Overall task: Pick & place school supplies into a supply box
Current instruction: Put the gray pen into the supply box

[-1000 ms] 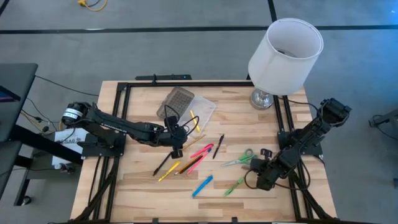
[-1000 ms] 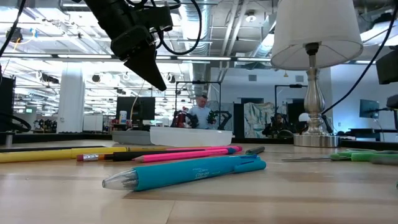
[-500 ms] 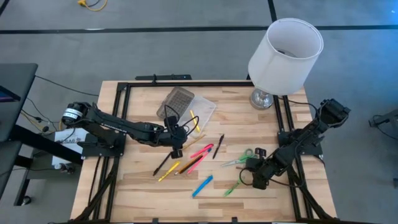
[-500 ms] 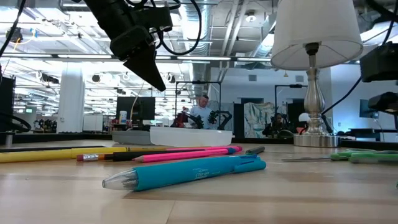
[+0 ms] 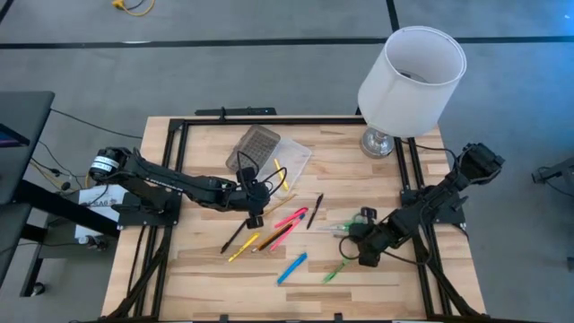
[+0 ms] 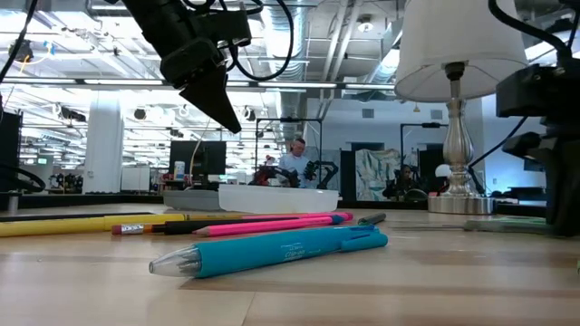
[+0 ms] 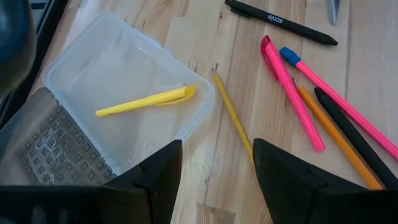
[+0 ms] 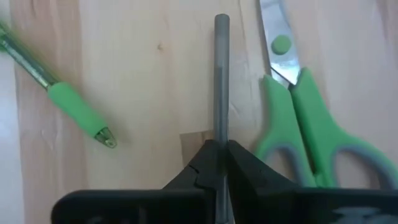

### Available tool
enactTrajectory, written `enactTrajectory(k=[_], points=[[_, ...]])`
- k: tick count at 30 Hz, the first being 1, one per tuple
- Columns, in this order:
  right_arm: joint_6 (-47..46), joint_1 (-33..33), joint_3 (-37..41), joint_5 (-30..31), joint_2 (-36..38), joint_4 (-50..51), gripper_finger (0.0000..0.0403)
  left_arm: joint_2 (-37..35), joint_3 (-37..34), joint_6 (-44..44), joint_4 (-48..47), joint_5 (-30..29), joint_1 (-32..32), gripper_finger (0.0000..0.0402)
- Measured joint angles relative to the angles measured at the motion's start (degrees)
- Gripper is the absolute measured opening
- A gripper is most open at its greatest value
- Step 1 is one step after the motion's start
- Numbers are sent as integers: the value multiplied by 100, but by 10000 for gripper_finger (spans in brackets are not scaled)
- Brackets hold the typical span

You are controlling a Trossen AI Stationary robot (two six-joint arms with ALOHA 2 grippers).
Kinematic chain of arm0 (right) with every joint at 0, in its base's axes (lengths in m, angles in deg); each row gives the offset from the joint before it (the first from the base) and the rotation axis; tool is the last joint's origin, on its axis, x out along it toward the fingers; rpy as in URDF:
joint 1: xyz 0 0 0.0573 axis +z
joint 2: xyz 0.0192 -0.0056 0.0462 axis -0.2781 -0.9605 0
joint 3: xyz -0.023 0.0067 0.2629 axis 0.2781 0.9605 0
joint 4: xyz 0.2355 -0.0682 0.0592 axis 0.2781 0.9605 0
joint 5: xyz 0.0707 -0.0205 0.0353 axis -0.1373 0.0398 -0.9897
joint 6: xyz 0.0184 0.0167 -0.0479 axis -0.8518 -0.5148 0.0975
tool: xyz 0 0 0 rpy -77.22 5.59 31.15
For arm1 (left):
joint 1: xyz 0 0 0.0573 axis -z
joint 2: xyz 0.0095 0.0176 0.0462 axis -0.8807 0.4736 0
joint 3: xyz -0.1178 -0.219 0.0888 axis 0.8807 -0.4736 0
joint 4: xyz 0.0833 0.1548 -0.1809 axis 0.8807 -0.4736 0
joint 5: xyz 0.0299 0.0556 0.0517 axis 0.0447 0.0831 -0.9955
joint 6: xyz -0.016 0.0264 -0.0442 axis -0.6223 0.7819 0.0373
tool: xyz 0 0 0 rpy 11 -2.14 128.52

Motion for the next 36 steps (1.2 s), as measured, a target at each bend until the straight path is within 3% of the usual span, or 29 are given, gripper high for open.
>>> enactTrajectory(k=[18, 29, 36], points=[[132, -62, -2, -54, 13, -113, 8, 0, 0, -57, -118, -2, 1, 193], [1253, -150, -526, 16, 17, -417, 8, 0, 0, -95, -274, 13, -1, 193], [2531, -580, -1053, 407, 20, -418, 8, 0, 2, -719, -1158, -15, 33, 193]])
